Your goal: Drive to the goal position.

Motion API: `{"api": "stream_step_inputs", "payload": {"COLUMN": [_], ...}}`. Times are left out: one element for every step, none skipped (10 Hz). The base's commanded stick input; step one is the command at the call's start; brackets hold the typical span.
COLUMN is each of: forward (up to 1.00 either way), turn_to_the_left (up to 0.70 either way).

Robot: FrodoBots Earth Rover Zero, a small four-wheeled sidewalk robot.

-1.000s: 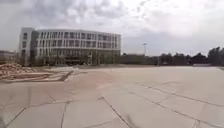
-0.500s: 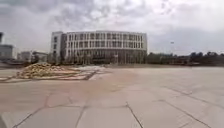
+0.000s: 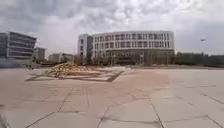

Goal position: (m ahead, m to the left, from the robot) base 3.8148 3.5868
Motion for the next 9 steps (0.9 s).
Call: {"api": "stream_step_inputs", "payload": {"forward": [0.7, 0.7, 0.7, 0.7, 0.7, 0.7, 0.7, 0.7, 0.7], "turn_to_the_left": [0.35, 0.35, 0.35, 0.35, 0.35, 0.35, 0.35, 0.28, 0.06]}}
